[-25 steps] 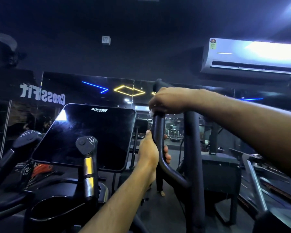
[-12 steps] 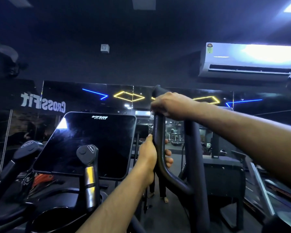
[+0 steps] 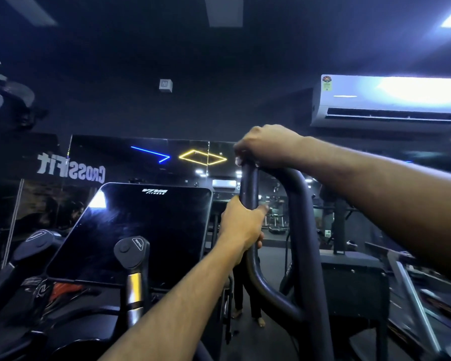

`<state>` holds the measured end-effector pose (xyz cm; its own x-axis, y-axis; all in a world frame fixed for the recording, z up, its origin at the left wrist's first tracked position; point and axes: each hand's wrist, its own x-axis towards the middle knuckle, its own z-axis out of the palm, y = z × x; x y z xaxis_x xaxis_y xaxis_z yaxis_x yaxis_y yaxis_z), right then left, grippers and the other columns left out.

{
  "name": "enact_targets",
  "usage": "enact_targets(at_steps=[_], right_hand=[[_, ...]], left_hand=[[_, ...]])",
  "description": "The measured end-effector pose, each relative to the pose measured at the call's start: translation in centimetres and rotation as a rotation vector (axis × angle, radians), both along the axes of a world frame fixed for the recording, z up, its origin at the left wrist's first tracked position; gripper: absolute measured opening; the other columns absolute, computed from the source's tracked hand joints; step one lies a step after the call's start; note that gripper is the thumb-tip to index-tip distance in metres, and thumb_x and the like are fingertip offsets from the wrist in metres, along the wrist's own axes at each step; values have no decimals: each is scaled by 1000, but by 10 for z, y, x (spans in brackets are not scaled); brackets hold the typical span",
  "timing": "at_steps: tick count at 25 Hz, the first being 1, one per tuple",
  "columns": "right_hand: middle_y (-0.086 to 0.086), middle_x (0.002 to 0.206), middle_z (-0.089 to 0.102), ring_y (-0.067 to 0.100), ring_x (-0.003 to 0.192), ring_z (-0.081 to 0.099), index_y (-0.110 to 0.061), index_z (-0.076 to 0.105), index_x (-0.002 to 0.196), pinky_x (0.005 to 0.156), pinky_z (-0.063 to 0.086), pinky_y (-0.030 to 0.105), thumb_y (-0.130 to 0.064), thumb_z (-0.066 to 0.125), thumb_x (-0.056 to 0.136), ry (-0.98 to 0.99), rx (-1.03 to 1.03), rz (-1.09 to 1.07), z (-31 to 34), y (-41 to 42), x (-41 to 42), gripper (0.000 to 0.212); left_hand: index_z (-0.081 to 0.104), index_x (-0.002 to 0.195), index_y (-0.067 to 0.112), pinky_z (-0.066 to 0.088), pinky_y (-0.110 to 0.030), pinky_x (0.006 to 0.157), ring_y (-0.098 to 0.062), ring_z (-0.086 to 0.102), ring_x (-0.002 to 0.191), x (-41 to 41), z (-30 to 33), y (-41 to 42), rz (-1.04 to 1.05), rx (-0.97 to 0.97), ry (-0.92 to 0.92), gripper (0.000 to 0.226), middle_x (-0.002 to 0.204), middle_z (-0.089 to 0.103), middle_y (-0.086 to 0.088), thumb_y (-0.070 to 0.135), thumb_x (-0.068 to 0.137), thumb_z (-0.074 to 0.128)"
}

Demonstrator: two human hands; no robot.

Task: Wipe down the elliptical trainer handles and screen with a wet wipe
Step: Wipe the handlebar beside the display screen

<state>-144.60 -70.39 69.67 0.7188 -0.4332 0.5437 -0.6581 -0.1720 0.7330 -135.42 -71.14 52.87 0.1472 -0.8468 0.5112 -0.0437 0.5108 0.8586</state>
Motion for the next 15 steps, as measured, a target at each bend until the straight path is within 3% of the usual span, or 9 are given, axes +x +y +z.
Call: enact_targets(at_steps=[7, 8, 12, 15], right_hand=[[-3, 109, 68, 30, 90, 69, -27, 65, 104, 62, 45, 34, -23, 61, 95, 212, -121, -78, 8, -7, 29, 11], [-1, 111, 67, 31, 94, 69, -26, 66, 105, 64, 44, 34, -22, 61, 95, 162, -101, -77, 13, -10, 33, 12], [7, 114, 66, 34, 109, 62, -23, 67, 104, 83, 49, 40, -32, 57, 99, -364, 189, 142, 38, -26, 17, 14], [3, 99, 67, 32, 90, 63, -19, 57, 98, 73, 49, 39, -38, 50, 103, -295, 82, 310, -1, -26, -6, 21]], left_hand=[[56, 114, 16, 52, -30, 51, -16, 58, 54, 2, -1, -3, 10, -38, -3, 23, 78, 63, -8, 28, 98, 70], [57, 114, 17, 53, -30, 51, -17, 59, 55, 2, -2, -4, 9, -42, -1, 24, 79, 63, -8, 28, 98, 70], [58, 111, 18, 52, -29, 50, -16, 58, 53, 1, -6, -6, 12, -61, -6, 23, 80, 63, -8, 30, 97, 72], [58, 107, 18, 51, -29, 48, -17, 56, 48, 2, -4, -7, 21, -67, -9, 21, 76, 62, -7, 30, 97, 71]])
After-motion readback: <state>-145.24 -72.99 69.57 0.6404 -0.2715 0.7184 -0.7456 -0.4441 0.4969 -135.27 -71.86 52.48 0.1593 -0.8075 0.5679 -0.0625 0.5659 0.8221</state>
